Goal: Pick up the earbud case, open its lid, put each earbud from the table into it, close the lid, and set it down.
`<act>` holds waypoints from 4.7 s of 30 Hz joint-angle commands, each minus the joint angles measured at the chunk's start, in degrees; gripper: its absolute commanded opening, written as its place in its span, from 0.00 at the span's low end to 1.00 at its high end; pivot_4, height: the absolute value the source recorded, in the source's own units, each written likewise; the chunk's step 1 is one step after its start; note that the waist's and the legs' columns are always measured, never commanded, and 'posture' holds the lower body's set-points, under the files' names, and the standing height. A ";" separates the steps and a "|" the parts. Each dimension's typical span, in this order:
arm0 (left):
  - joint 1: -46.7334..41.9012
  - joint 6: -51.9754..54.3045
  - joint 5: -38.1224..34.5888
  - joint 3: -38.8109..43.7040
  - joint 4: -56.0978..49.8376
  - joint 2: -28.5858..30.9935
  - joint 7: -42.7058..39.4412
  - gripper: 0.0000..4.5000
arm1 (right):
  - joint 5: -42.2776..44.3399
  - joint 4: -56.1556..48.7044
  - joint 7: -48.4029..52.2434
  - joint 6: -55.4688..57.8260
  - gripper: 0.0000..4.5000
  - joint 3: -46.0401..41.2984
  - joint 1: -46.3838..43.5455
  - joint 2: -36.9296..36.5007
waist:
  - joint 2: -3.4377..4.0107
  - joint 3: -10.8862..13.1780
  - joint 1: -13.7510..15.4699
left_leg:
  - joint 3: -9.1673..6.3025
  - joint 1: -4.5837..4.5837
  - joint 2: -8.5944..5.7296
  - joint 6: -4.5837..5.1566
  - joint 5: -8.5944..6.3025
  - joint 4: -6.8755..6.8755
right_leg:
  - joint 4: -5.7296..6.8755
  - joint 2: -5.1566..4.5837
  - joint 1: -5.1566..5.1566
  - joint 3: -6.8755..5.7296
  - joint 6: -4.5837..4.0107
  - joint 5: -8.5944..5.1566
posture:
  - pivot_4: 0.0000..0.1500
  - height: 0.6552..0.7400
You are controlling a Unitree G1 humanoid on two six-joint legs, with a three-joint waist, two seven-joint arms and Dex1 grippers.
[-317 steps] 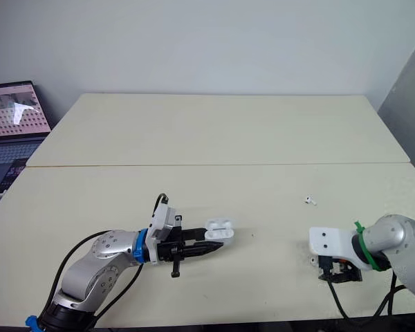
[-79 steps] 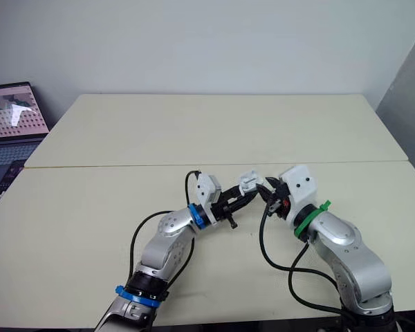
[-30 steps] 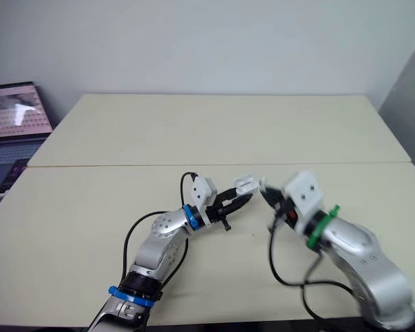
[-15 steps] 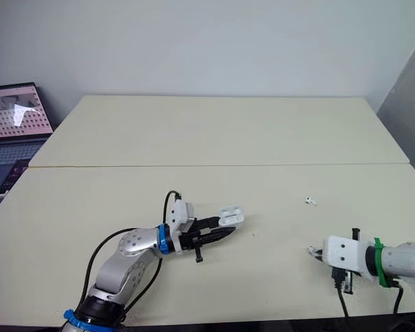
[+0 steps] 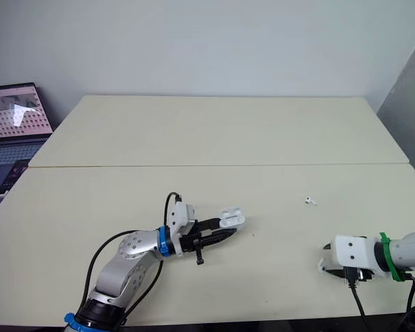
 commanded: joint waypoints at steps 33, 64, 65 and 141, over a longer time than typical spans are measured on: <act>-0.11 -5.29 1.17 -0.47 3.34 -1.87 0.92 0.17 | -15.71 8.48 17.44 -28.78 0.54 21.48 -27.38 -2.02 | 0.02 0.01 -0.21 | 0.05 0.03 0.01 0.00 0.00 0.02 | 0.02 -0.03 -0.05 -0.06 0.00 0.00 | 1.00 1.00; -1.05 -5.50 1.65 -0.06 3.99 -1.92 1.40 0.17 | -18.79 4.28 21.31 -20.58 0.27 28.56 -33.01 1.02 | 0.04 0.00 -0.08 | -0.01 0.01 0.03 -0.01 0.00 0.03 | 0.02 -0.05 -0.06 -0.08 -0.01 0.01 | 1.00 1.00; -1.07 -5.47 1.64 -0.08 3.97 -1.93 1.39 0.17 | -18.79 4.23 21.16 -20.50 0.27 28.53 -32.93 1.10 | 0.04 0.00 -0.09 | -0.01 0.01 0.03 -0.01 0.00 0.03 | 0.02 -0.05 -0.06 -0.08 -0.01 0.01 | 1.00 1.00; -11.60 11.43 -8.68 -2.65 -3.80 -13.58 11.24 0.17 | 43.58 -19.70 -40.72 28.09 0.04 -3.62 -21.94 47.74 | 0.07 -0.03 -0.16 | -0.16 -0.42 -0.01 -0.02 0.02 0.07 | 0.10 0.03 -0.43 -0.19 -0.02 0.02 | 1.00 1.00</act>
